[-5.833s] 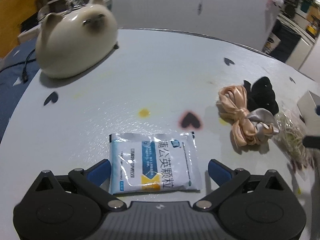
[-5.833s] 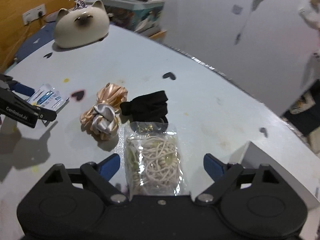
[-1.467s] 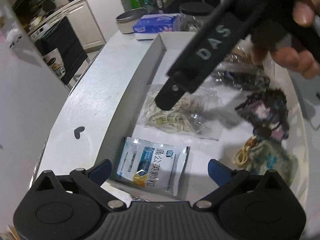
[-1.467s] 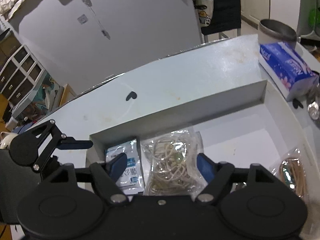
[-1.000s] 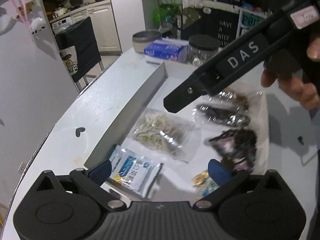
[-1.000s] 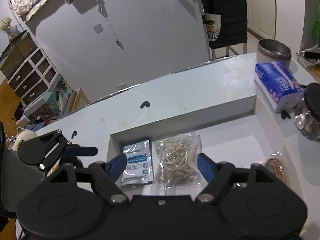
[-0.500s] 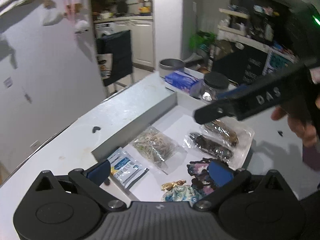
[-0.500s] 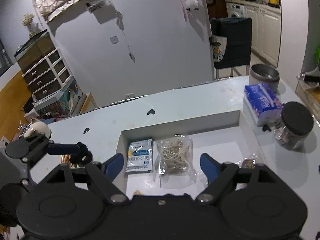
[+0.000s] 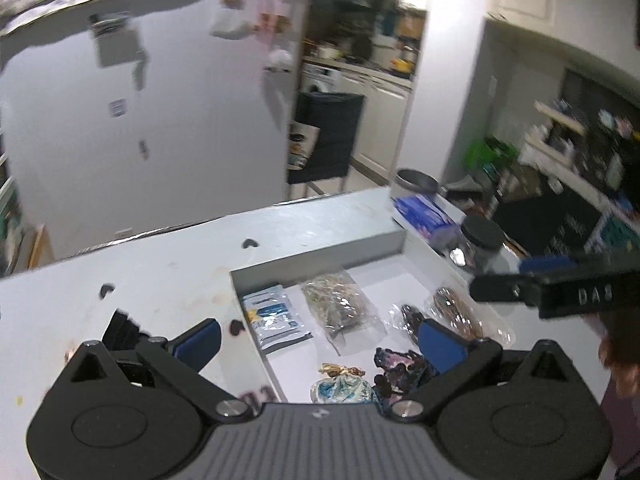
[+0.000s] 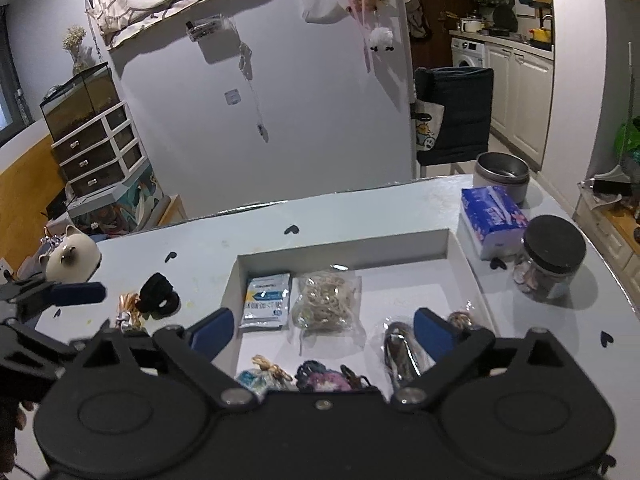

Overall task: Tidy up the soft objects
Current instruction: 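Move both tools back toward the satin and black scrunchies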

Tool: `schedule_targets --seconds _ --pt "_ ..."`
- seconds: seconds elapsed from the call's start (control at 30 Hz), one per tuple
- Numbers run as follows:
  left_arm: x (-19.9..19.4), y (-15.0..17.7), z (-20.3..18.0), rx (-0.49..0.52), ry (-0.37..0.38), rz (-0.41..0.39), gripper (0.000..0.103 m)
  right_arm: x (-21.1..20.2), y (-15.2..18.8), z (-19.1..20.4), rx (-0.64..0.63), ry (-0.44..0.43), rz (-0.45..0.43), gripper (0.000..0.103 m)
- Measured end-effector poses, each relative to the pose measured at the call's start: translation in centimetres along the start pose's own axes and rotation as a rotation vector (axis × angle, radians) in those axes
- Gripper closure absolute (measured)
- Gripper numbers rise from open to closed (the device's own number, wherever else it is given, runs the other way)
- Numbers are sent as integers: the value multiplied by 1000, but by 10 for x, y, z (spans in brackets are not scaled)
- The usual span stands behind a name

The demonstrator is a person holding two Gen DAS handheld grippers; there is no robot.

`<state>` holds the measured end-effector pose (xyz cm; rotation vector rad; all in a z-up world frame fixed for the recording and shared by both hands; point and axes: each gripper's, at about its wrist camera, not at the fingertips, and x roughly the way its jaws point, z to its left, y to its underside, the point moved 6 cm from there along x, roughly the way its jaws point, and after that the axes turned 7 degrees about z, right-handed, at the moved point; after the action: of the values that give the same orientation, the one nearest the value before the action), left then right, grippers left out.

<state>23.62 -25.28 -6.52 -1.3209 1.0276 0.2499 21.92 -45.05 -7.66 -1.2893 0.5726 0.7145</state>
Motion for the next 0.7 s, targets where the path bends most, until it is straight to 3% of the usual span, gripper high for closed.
schedule_targets --seconds 0.37,0.7 --pt "-26 24 23 -215 -67 -59 0 -12 22 10 -34 47 -65 0" --pt "-42 46 46 -279 -116 -67 0 -18 38 30 -42 53 -92 0"
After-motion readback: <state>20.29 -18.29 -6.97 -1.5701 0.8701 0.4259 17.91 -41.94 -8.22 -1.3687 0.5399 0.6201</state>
